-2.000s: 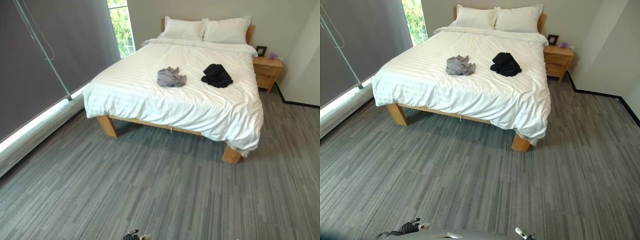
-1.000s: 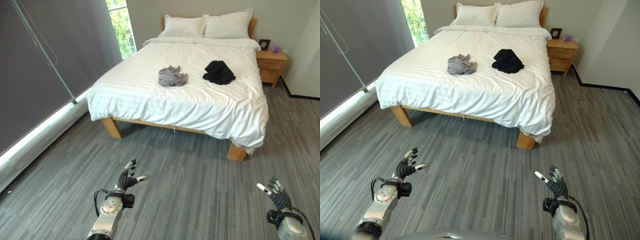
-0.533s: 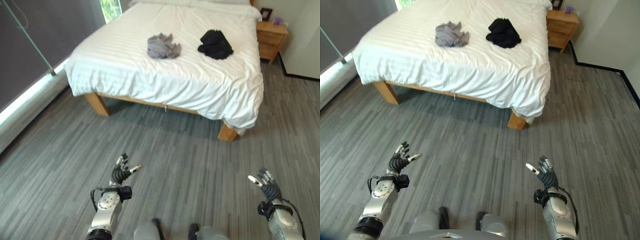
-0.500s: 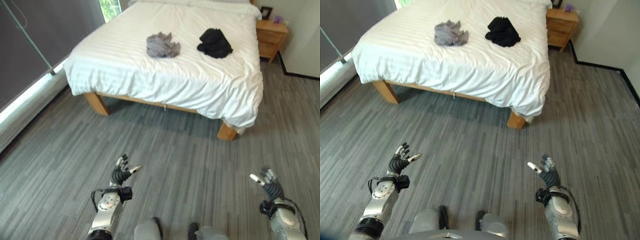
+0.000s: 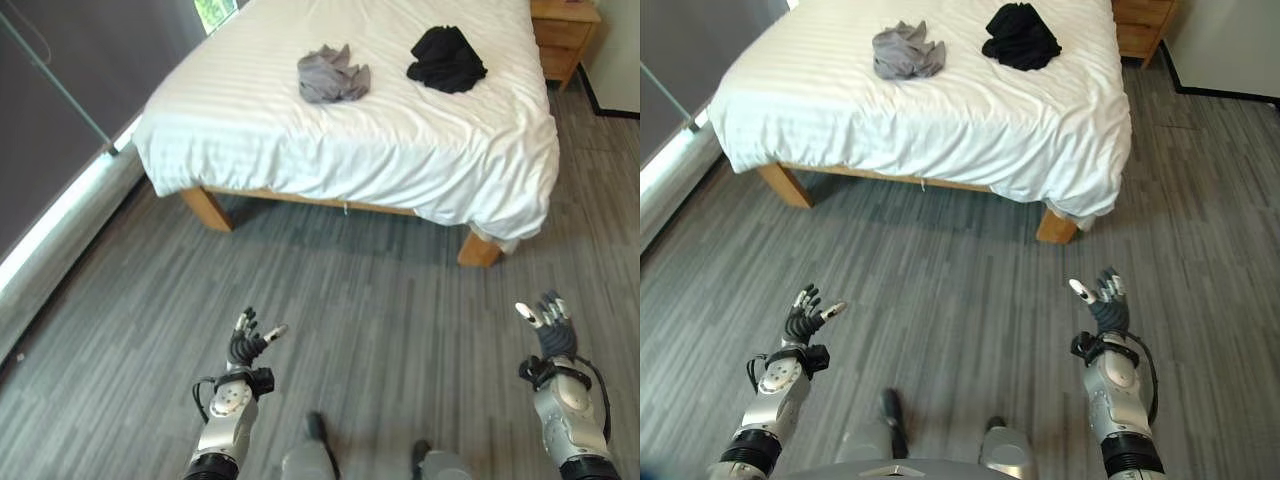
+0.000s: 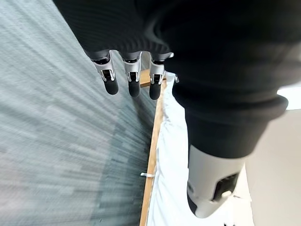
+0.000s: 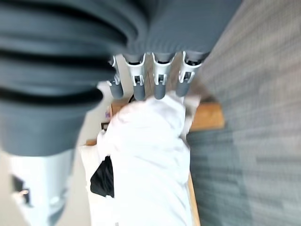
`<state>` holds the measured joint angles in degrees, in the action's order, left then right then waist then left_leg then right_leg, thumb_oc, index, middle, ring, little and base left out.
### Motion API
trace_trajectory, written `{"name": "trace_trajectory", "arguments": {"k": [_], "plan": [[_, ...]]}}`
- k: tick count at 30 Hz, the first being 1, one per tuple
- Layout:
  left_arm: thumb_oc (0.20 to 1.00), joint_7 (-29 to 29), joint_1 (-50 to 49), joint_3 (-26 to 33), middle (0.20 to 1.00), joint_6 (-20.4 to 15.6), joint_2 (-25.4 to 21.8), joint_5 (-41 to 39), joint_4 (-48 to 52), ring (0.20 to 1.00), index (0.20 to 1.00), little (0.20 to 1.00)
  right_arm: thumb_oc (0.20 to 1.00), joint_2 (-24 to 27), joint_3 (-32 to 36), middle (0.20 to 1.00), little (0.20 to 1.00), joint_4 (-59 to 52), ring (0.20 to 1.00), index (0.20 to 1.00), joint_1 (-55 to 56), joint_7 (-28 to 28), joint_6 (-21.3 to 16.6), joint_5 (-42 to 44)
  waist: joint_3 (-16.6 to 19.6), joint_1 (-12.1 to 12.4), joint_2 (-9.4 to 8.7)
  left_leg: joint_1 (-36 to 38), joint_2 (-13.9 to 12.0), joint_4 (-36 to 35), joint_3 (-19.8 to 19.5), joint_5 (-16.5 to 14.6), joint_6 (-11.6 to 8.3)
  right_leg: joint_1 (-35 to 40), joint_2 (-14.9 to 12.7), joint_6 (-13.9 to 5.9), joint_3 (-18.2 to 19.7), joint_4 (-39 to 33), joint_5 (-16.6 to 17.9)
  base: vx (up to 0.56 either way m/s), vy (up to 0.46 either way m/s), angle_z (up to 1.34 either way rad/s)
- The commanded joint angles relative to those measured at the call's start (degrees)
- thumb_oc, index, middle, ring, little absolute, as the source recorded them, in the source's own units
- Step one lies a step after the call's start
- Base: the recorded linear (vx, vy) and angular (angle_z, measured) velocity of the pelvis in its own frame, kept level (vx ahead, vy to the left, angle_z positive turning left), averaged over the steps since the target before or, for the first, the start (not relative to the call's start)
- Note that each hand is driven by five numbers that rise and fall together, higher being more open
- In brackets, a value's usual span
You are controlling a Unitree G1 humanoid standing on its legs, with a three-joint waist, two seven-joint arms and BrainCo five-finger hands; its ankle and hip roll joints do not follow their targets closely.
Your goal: Pick up bed clothes into laundry basket.
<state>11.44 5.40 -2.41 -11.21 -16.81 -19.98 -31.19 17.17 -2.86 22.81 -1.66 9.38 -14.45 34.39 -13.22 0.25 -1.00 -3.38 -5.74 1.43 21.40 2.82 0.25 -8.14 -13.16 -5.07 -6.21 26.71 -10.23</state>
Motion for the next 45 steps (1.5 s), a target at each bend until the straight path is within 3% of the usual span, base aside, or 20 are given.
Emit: {"name": "trace_trajectory", "arguments": {"k": [1, 4, 5, 8, 9, 10, 13, 19, 20, 21, 22, 25, 26, 30, 31, 33, 36, 39, 42, 45], "plan": [[1.000, 2.19, 2.17, 1.76, 1.000, -3.60, -5.32, 0.40, 5.51, 1.000, 1.000, 1.000, 1.000, 0.68, 0.40, 1.000, 1.000, -4.67, 1.000, 1.000, -4.48, -0.52, -2.64, 0.65, -2.98, 0.62, -0.62, -0.72, 0.46, 2.83, 0.91, -2.91, -0.71, 4.78, -8.14, -3.56, -2.67, 5.07, 19.11, 0.31, 0.347, -0.42], [1.000, 3.09, 3.13, 2.28, 1.000, -4.01, -5.60, 0.78, 5.23, 1.000, 1.000, 1.000, 1.000, 1.22, 0.92, 1.000, 1.000, -4.06, 1.000, 1.000, -5.06, -0.02, -2.31, -0.72, -4.43, -0.34, 0.14, 1.82, 1.16, 2.14, 1.39, -4.02, -0.31, -0.45, -6.81, -3.49, -3.38, 7.44, 16.03, 0.28, 0.204, -0.22], [1.000, 3.66, 3.15, 2.89, 1.000, -4.84, -5.93, 0.84, 7.01, 1.000, 1.000, 1.000, 1.000, 2.26, 2.36, 1.000, 1.000, -4.10, 1.000, 1.000, -5.08, 0.52, -2.45, -1.90, -5.46, -1.09, 0.37, 4.05, 2.09, 1.55, 1.80, -5.92, -0.45, -3.09, -7.99, -4.11, -7.22, 4.23, 15.05, 0.51, 0.222, -0.01], [1.000, 4.04, 3.04, 3.09, 1.000, -5.42, -6.14, 2.17, 8.39, 1.000, 1.000, 1.000, 1.000, 2.89, 4.17, 1.000, 1.000, -4.10, 1.000, 1.000, -4.54, 1.14, -2.74, -3.11, -6.21, -2.79, 0.25, 5.97, 2.61, 1.26, 1.74, -7.37, -1.21, -5.40, -6.08, -4.56, -7.94, -2.56, 13.46, 0.26, 0.008, -0.02], [1.000, 4.16, 3.13, 2.91, 1.000, -5.56, -6.04, 2.64, 8.50, 1.000, 1.000, 1.000, 1.000, 3.08, 4.80, 1.000, 1.000, -4.03, 1.000, 1.000, -4.26, 1.45, -2.84, -3.58, -6.45, -3.44, 0.15, 6.37, 2.61, 1.10, 2.20, -6.92, -1.34, -5.56, -4.83, -4.03, -8.28, -8.03, 14.84, 0.52, -0.118, 0.32], [1.000, 4.53, 4.27, 2.72, 1.000, -6.21, -5.87, 3.53, 8.54, 1.000, 1.000, 1.000, 1.000, 3.27, 6.44, 1.000, 1.000, -2.97, 1.000, 1.000, -3.93, 2.39, -3.67, -3.31, -6.44, -5.30, -0.23, 8.52, 3.20, 0.45, 1.23, -8.38, -2.70, -6.81, -2.14, -5.77, -4.51, -19.25, 16.47, 0.52, -0.150, 0.18], [1.000, 3.99, 5.36, 1.78, 1.000, -7.04, -5.68, 3.90, 8.95, 1.000, 1.000, 1.000, 1.000, 3.25, 8.36, 1.000, 1.000, -3.60, 1.000, 1.000, -2.56, 2.62, -4.52, -3.08, -5.84, -7.54, -0.37, 11.27, 3.84, -0.14, -0.55, -10.26, -3.98, -8.46, -1.09, -7.65, 0.32, -28.66, 20.24, 0.50, -0.120, 0.36], [1.000, 2.20, 5.96, 1.78, 1.000, -7.94, -2.55, -3.81, 6.17, 1.000, 1.000, 1.000, 1.000, 2.91, 11.19, 1.000, 1.000, -3.70, 1.000, 1.000, -2.47, 4.01, -5.49, -1.58, -4.83, -10.06, 0.31, 16.07, 3.72, 1.96, -2.57, -13.01, -5.95, -8.87, -2.15, -8.15, -2.10, -28.51, 22.61, 0.42, -0.173, 0.45], [1.000, 2.03, 4.83, 2.51, 1.000, -8.29, -1.38, -6.34, 6.49, 1.000, 1.000, 1.000, 1.000, 3.14, 11.18, 1.000, 1.000, -3.78, 1.000, 1.000, -2.84, 4.51, -5.91, -0.72, -4.50, -10.69, 1.59, 16.23, 0.82, 7.74, -3.73, -10.20, -7.85, -8.18, -0.55, -6.50, -1.97, -24.84, 21.33, 0.31, -0.199, 0.41], [1.000, 2.02, 4.82, 2.55, 1.000, -8.29, -1.39, -6.35, 6.49, 1.000, 1.000, 1.000, 1.000, 3.15, 11.15, 1.000, 1.000, -3.77, 1.000, 1.000, -2.87, 4.51, -5.91, -0.71, -4.40, -10.78, 1.48, 16.03, 0.88, 7.77, -3.81, -10.06, -7.88, -8.30, -0.64, -6.42, -1.98, -24.88, 21.43, 0.41, -0.331, 0.35], [1.000, 1.31, 4.71, 2.88, 1.000, -8.47, -0.64, -9.12, 6.02, 1.000, 1.000, 1.000, 1.000, 3.82, 10.88, 1.000, 1.000, -4.26, 1.000, 1.000, -3.16, 4.71, -5.84, -0.85, -4.69, -10.79, 1.66, 13.28, -1.29, 15.52, -4.63, -5.76, -8.96, -7.46, 0.55, -4.63, -1.85, -22.79, 20.08, 0.24, -0.303, -0.02], [1.000, -0.30, 4.23, 4.08, 1.000, -8.44, 0.50, -13.16, 5.57, 1.000, 1.000, 1.000, 1.000, 6.54, 11.14, 1.000, 1.000, -4.52, 1.000, 1.000, -2.11, 3.70, -5.46, -1.36, -5.51, -8.16, 0.15, 4.52, -8.92, 35.78, -2.31, 4.51, -10.61, 0.44, 3.40, 1.32, -4.98, -22.39, 13.13, 0.46, -0.499, 0.02], [1.000, -0.32, 4.24, 4.07, 1.000, -8.44, 0.48, -13.17, 5.56, 1.000, 1.000, 1.000, 1.000, 6.52, 11.16, 1.000, 1.000, -4.53, 1.000, 1.000, -2.12, 3.69, -5.45, -1.36, -5.46, -8.16, 0.07, 4.40, -8.85, 35.80, -2.30, 4.59, -10.54, 0.39, 3.33, 1.34, -4.98, -22.51, 13.28, 0.44, -0.411, 0.05], [1.000, -0.40, 5.20, 3.51, 1.000, -8.24, 1.22, -14.30, 4.03, 1.000, 1.000, 1.000, 1.000, 8.27, 11.79, 1.000, 1.000, -4.26, 1.000, 1.000, -0.79, 3.17, -4.82, -1.98, -5.76, -5.99, -1.08, -3.01, -10.65, 28.39, 0.29, 4.09, -10.09, 7.17, 3.18, 1.37, -5.74, -23.98, 10.16, 0.45, -0.163, 0.18], [1.000, 0.67, 5.89, 3.65, 1.000, -8.26, 0.87, -13.17, 2.95, 1.000, 1.000, 1.000, 1.000, 9.15, 10.91, 1.000, 1.000, -4.77, 1.000, 1.000, -0.26, 2.01, -4.69, -3.09, -4.92, -4.75, 0.06, -5.27, -9.20, 10.48, 2.17, 6.40, -10.19, 9.35, 3.74, 0.11, -6.38, -23.73, 8.24, 0.44, 0.030, 0.16], [1.000, 1.17, 5.53, 4.16, 1.000, -8.59, 0.94, -12.25, 3.26, 1.000, 1.000, 1.000, 1.000, 9.91, 10.26, 1.000, 1.000, -5.59, 1.000, 1.000, -0.22, 2.08, -4.44, -6.32, -4.26, -4.00, 0.66, -3.80, -7.07, 2.09, 1.13, 8.72, -10.02, 10.59, 4.04, -0.45, -6.81, -23.34, 8.04, 0.49, 0.078, -0.07], [1.000, 0.35, 5.21, 5.29, 1.000, -8.41, 0.23, -12.21, 3.96, 1.000, 1.000, 1.000, 1.000, 9.03, 9.71, 1.000, 1.000, -5.79, 1.000, 1.000, -0.55, 1.26, -3.76, -5.55, -3.83, -5.05, 0.40, -1.44, -6.82, 4.80, 3.65, 6.30, -9.85, 11.54, 3.65, -0.46, -7.33, -23.64, 6.96, 0.31, 0.052, -0.42], [1.000, 0.74, 4.32, 6.27, 1.000, -8.30, 0.01, -11.45, 4.05, 1.000, 1.000, 1.000, 1.000, 7.83, 9.19, 1.000, 1.000, -5.70, 1.000, 1.000, -1.22, 1.16, -3.52, -6.63, -2.28, -4.26, 0.78, 0.87, -3.77, 2.64, 4.94, 3.31, -7.94, 13.53, 1.83, -2.14, -7.16, -21.37, 6.18, 0.42, 0.176, -0.62], [1.000, 0.34, 2.80, 6.80, 1.000, -7.72, -1.14, -10.12, 6.37, 1.000, 1.000, 1.000, 1.000, 7.07, 9.51, 1.000, 1.000, -7.29, 1.000, 1.000, -0.24, 0.22, -2.85, -7.57, -2.55, -4.81, 1.39, 5.86, 1.39, -1.20, 5.38, -0.46, -2.69, 5.81, -2.45, -4.94, -3.59, -1.93, 14.32, 0.35, 0.287, -0.23], [1.000, -0.13, 2.63, 6.79, 1.000, -7.63, -2.16, -8.34, 6.37, 1.000, 1.000, 1.000, 1.000, 7.51, 10.60, 1.000, 1.000, -8.47, 1.000, 1.000, 1.29, -0.27, -2.16, -10.11, -3.28, -6.55, 1.70, 7.31, 1.90, -2.62, 3.67, -1.14, -2.26, 0.63, 0.16, -4.57, 1.41, 1.39, 13.03, 0.22, 0.074, 0.61]]}}
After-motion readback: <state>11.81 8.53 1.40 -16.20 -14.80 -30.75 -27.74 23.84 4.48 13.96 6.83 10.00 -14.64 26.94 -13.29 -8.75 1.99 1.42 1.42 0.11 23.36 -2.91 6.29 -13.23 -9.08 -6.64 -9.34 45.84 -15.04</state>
